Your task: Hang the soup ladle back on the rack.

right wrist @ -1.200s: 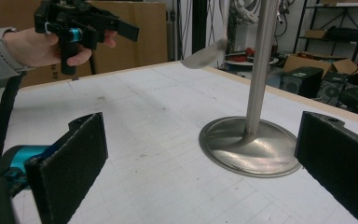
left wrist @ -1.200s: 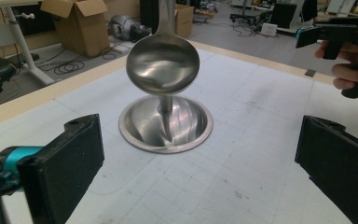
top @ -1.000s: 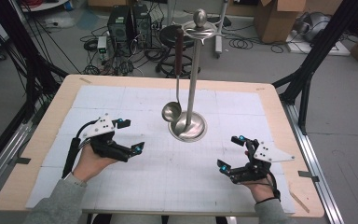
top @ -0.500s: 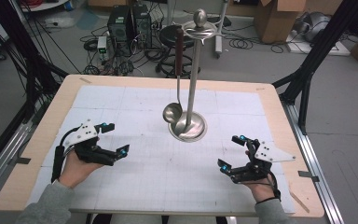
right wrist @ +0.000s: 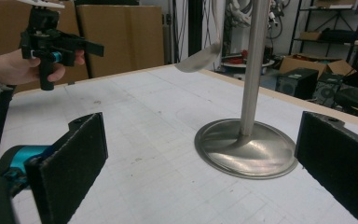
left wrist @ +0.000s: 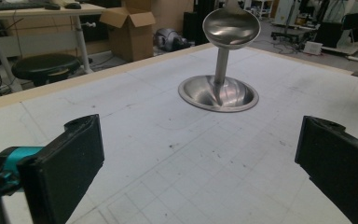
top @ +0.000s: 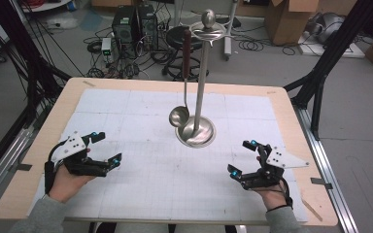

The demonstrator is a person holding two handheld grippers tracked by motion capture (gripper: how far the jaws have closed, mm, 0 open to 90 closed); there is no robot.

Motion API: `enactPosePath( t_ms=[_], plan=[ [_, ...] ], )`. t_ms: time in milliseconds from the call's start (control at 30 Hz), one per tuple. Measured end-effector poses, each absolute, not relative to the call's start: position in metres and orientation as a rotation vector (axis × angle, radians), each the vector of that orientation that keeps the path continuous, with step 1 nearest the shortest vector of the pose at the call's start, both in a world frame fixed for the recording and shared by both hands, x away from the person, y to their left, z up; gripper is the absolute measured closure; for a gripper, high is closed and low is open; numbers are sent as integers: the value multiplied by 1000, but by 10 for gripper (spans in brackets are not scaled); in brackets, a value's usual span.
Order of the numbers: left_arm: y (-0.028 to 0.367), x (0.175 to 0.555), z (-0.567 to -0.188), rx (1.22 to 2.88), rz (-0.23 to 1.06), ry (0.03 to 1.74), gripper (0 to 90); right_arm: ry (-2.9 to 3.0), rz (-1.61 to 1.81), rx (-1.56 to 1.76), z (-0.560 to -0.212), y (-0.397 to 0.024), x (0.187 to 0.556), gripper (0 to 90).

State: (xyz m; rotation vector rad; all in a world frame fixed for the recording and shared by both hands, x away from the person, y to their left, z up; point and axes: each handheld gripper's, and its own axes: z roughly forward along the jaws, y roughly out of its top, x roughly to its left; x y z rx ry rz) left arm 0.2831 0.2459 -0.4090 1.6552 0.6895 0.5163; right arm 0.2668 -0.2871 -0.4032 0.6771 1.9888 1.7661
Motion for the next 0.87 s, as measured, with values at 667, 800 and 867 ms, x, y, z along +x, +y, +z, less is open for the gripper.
enactPosePath(
  t_ms=[667,800,867],
  plan=[
    [281,274,-418,1606,545,783,17,1930,1731,754,-406,-308,269,14],
    [280,275,-419,1605,536,791,17,1920,1727,758,-407,-310,270,14],
    [278,276,-420,1620,533,794,17,1934,1722,760,-408,-308,271,14]
  ],
)
